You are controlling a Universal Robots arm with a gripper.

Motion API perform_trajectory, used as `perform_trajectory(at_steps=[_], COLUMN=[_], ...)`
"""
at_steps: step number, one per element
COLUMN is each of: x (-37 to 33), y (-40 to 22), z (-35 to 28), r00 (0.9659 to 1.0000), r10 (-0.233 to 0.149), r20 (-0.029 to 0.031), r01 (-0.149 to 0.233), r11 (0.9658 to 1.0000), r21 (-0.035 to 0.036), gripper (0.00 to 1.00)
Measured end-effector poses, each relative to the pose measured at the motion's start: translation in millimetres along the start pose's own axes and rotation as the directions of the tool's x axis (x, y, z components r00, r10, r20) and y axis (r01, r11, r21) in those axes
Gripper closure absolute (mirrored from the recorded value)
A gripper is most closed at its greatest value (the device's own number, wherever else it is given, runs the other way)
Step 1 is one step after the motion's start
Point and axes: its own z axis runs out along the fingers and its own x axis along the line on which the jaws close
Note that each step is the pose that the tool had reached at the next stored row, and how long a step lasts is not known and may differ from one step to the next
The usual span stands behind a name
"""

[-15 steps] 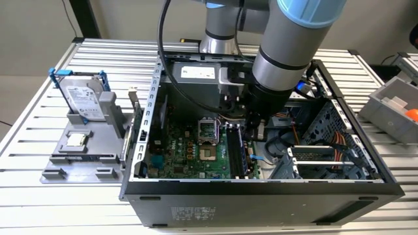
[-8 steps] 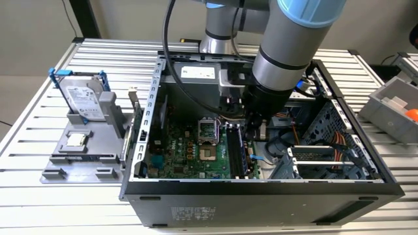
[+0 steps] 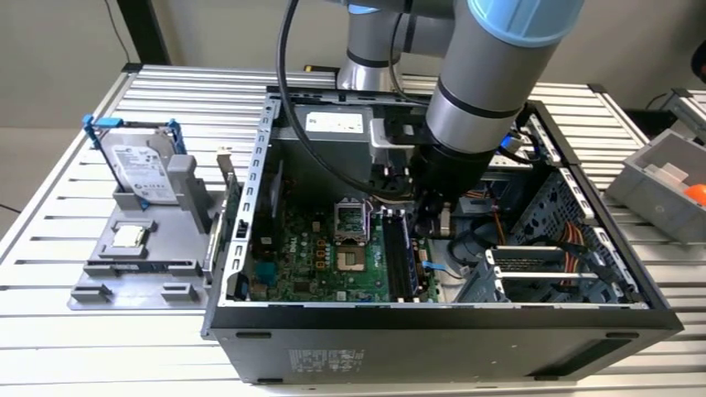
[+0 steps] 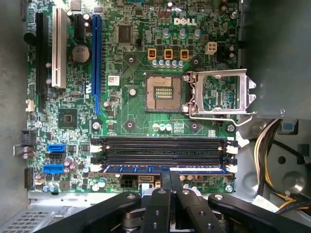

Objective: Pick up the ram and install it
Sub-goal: 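Press down the ram until it locks into place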

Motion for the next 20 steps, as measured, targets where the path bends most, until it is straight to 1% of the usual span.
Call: perform_trajectory(at_steps=[3, 4, 12, 20], x=[-0.6, -0.7, -1.6, -4.1], y=[-0.1, -0.2, 0.0, 1.1], z=[0.2, 0.2, 4.3, 15.1], r00=[1.0, 1.0, 1.0, 1.0], r10=[0.0, 0.0, 0.0, 0.0], r20=[-0.0002, -0.0003, -0.0004, -0.0003], r01=[0.0, 0.0, 0.0, 0.0], r11=[1.0, 1.0, 1.0, 1.0], r21=[0.0076, 0.0087, 0.0087, 0.0088], gripper=[1.0, 1.0, 1.0, 1.0])
